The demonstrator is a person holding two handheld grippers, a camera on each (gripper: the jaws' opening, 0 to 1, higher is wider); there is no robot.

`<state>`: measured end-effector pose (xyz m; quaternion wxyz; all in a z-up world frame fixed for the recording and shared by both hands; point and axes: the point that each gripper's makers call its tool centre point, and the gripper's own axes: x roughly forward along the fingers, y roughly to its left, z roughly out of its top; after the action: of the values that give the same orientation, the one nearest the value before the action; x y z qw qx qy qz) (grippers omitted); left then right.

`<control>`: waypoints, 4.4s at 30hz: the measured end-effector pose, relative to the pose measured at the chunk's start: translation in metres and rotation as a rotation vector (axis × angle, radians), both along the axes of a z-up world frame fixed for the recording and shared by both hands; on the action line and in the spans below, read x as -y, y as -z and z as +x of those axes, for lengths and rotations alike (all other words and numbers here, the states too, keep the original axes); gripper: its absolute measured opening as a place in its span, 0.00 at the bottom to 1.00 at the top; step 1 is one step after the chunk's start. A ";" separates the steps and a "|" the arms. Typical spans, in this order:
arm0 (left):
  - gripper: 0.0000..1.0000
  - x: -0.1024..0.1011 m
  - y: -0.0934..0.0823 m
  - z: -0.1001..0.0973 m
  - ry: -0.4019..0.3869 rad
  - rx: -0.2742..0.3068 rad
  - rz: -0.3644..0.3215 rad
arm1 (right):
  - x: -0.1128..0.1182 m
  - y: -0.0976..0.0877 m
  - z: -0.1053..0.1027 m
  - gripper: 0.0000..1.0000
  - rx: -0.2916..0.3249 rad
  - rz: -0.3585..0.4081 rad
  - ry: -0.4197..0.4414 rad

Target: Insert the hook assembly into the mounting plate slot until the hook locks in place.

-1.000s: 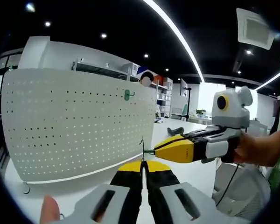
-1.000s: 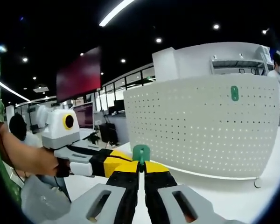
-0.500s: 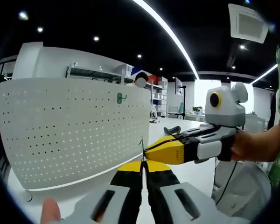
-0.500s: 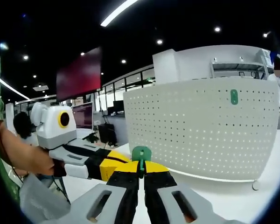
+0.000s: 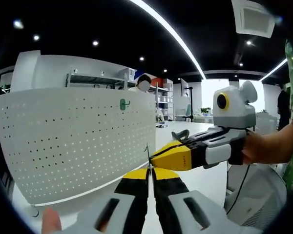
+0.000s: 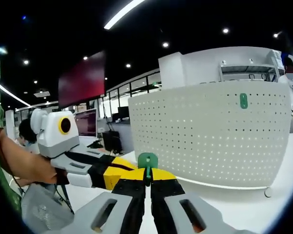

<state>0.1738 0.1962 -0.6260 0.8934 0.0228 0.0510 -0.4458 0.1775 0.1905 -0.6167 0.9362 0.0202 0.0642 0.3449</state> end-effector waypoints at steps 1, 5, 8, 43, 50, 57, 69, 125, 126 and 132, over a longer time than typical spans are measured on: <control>0.04 0.000 0.000 0.000 0.001 -0.001 0.000 | 0.000 0.000 0.000 0.01 -0.001 0.001 0.001; 0.08 0.001 0.000 -0.001 0.007 0.000 -0.003 | 0.002 -0.001 0.001 0.01 0.001 0.004 0.007; 0.10 0.001 -0.001 0.000 0.007 0.001 -0.006 | 0.004 -0.001 0.002 0.00 0.000 0.006 0.011; 0.58 -0.004 -0.026 0.004 -0.051 0.037 -0.084 | 0.017 -0.007 0.009 0.01 0.020 0.007 0.055; 0.78 -0.008 -0.032 0.008 -0.085 0.038 -0.122 | 0.019 -0.009 0.010 0.01 0.026 0.007 0.061; 0.82 -0.006 -0.042 0.005 -0.073 0.058 -0.158 | 0.020 -0.011 0.010 0.01 0.033 0.011 0.069; 0.96 -0.001 -0.043 0.002 -0.056 0.047 -0.173 | 0.023 -0.015 0.013 0.01 0.042 0.013 0.085; 1.00 -0.016 -0.044 0.005 -0.073 0.037 -0.161 | 0.099 -0.090 0.151 0.01 0.180 -0.078 0.489; 1.00 -0.016 -0.044 0.005 -0.073 0.036 -0.161 | 0.100 -0.092 0.153 0.01 0.184 -0.080 0.492; 1.00 -0.020 -0.042 0.009 -0.082 0.032 -0.164 | 0.106 -0.105 0.170 0.01 0.207 -0.091 0.516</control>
<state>0.1825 0.2162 -0.5842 0.9104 -0.0453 0.0011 -0.4113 0.3479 0.0846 -0.5122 0.9946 -0.0416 -0.0234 0.0922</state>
